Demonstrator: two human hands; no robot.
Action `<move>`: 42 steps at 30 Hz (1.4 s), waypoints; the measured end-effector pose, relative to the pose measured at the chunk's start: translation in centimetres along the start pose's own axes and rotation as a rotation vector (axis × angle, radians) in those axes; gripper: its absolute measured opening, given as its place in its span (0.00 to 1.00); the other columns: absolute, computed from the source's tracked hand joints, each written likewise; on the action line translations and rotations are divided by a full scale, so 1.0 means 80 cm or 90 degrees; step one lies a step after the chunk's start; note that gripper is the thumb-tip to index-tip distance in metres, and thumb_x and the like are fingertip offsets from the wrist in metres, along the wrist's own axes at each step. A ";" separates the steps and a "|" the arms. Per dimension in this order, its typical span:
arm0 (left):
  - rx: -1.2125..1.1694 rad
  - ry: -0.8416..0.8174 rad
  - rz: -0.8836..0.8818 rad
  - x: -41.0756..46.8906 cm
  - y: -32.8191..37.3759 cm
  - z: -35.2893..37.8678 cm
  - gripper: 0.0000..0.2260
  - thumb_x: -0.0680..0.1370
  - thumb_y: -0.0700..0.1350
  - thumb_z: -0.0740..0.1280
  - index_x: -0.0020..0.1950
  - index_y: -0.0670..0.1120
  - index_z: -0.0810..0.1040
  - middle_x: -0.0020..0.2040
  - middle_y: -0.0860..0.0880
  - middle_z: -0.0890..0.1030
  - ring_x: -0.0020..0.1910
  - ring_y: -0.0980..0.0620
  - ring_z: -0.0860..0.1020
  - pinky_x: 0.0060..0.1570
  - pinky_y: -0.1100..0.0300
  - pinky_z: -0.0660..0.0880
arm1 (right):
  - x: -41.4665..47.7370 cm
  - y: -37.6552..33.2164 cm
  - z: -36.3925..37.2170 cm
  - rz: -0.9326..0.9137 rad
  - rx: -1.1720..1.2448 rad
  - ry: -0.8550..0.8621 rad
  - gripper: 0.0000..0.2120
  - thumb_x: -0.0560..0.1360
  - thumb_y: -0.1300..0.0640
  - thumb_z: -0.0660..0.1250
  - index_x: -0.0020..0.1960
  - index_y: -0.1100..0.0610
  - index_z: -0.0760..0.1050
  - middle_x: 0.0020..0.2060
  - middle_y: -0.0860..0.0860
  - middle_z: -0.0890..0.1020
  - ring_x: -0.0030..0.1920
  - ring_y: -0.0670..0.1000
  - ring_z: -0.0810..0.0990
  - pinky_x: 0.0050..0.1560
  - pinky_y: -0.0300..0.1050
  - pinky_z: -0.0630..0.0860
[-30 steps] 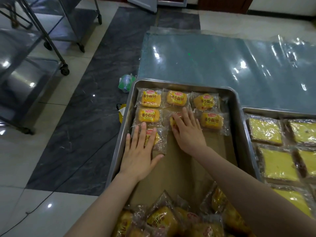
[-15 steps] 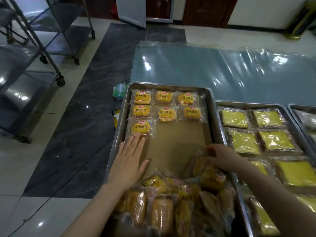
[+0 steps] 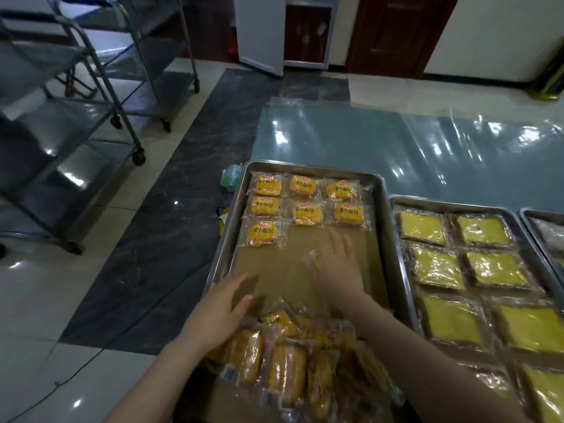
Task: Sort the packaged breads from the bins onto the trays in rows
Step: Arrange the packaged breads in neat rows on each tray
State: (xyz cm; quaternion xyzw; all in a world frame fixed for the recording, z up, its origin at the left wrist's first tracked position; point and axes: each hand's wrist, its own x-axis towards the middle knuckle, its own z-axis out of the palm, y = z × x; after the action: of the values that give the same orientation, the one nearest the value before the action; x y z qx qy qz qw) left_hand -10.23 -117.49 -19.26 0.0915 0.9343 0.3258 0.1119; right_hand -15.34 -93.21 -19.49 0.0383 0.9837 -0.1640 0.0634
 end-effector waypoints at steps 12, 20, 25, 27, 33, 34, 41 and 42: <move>0.122 -0.040 0.010 -0.030 -0.027 0.007 0.21 0.80 0.57 0.55 0.73 0.60 0.57 0.74 0.58 0.60 0.69 0.65 0.51 0.69 0.64 0.42 | 0.053 0.008 0.068 -0.201 -0.152 -0.116 0.36 0.79 0.39 0.50 0.77 0.52 0.35 0.75 0.52 0.34 0.73 0.58 0.29 0.68 0.56 0.31; 0.230 -0.036 0.052 -0.032 -0.033 0.022 0.20 0.81 0.57 0.50 0.71 0.56 0.66 0.73 0.55 0.65 0.74 0.57 0.55 0.69 0.61 0.32 | 0.088 0.022 0.063 -0.256 -0.134 -0.092 0.34 0.78 0.39 0.51 0.77 0.49 0.41 0.77 0.48 0.39 0.72 0.52 0.30 0.69 0.53 0.30; 0.177 -0.024 0.063 -0.032 -0.031 0.018 0.14 0.80 0.54 0.56 0.64 0.58 0.75 0.68 0.56 0.71 0.73 0.55 0.59 0.70 0.57 0.35 | 0.056 0.003 0.032 -0.257 -0.008 -0.001 0.24 0.77 0.48 0.63 0.71 0.51 0.63 0.73 0.48 0.62 0.75 0.55 0.53 0.74 0.54 0.52; 0.148 -0.020 0.065 -0.031 -0.029 0.016 0.13 0.80 0.53 0.57 0.63 0.57 0.76 0.68 0.57 0.71 0.72 0.56 0.59 0.71 0.56 0.37 | 0.027 -0.002 0.020 -0.250 0.088 -0.066 0.10 0.76 0.49 0.65 0.57 0.48 0.74 0.55 0.45 0.76 0.60 0.50 0.73 0.58 0.42 0.70; -0.061 0.148 -0.023 -0.026 -0.001 0.010 0.08 0.79 0.47 0.62 0.48 0.55 0.80 0.48 0.60 0.80 0.52 0.61 0.77 0.61 0.62 0.69 | -0.047 -0.030 0.009 -0.323 0.275 -0.367 0.16 0.78 0.43 0.59 0.58 0.51 0.78 0.54 0.46 0.80 0.56 0.45 0.77 0.56 0.42 0.75; -0.071 0.164 -0.036 -0.023 0.007 0.009 0.08 0.79 0.47 0.62 0.47 0.54 0.80 0.45 0.59 0.81 0.47 0.60 0.78 0.53 0.61 0.73 | -0.052 -0.033 0.006 -0.326 0.314 -0.362 0.17 0.79 0.44 0.58 0.59 0.51 0.78 0.58 0.44 0.78 0.62 0.43 0.73 0.62 0.44 0.71; -0.167 0.223 -0.057 0.013 0.059 0.002 0.07 0.79 0.48 0.61 0.49 0.55 0.78 0.43 0.60 0.79 0.44 0.64 0.76 0.45 0.65 0.73 | -0.071 -0.035 -0.025 -0.174 0.555 -0.278 0.10 0.76 0.55 0.66 0.57 0.45 0.78 0.43 0.45 0.85 0.45 0.46 0.84 0.47 0.42 0.80; -0.174 0.210 -0.055 0.017 0.063 0.002 0.07 0.79 0.48 0.61 0.49 0.55 0.79 0.42 0.61 0.79 0.43 0.65 0.76 0.44 0.66 0.72 | -0.070 -0.031 -0.027 -0.128 0.567 -0.234 0.10 0.76 0.57 0.67 0.56 0.49 0.79 0.42 0.46 0.85 0.43 0.46 0.84 0.45 0.43 0.81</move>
State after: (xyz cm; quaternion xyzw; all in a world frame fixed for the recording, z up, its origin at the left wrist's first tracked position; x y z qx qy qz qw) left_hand -10.95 -113.14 -16.41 -0.0192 0.8903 0.4546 -0.0175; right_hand -10.25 -95.12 -15.90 -0.0630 0.7893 -0.5779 0.1975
